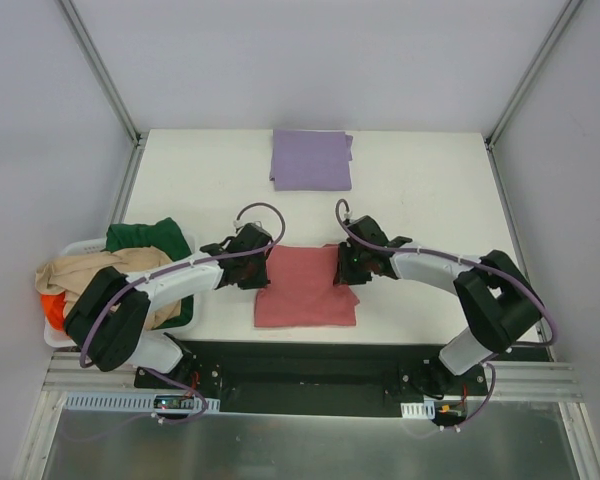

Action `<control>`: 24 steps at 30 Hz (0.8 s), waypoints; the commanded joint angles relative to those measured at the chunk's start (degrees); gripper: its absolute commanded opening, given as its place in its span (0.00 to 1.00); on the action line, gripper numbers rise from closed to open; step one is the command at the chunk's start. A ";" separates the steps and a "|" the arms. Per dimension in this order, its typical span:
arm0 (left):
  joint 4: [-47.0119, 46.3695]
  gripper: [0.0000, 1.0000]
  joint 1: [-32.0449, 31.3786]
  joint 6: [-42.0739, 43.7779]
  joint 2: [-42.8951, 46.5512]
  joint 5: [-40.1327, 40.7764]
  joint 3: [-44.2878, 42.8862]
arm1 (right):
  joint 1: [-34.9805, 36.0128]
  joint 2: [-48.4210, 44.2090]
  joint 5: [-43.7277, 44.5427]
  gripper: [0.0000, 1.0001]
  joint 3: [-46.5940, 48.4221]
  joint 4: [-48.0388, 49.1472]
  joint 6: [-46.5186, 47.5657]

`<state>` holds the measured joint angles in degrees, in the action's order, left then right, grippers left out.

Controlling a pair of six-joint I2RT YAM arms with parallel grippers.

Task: Fold and stack the t-shirts
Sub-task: Put the neatly folded tshirt into the corner of the board with both arms

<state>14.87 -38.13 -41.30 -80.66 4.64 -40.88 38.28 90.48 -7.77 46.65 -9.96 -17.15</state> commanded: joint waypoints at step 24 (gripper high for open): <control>0.07 0.00 10.17 28.11 -17.40 -6.21 -51.02 | -15.95 6.36 -0.84 0.00 43.49 -18.08 11.69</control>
<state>15.35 -30.70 -18.65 -92.51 1.39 -82.04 25.08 91.22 -8.23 80.55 -25.63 -8.69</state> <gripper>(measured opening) 0.021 0.048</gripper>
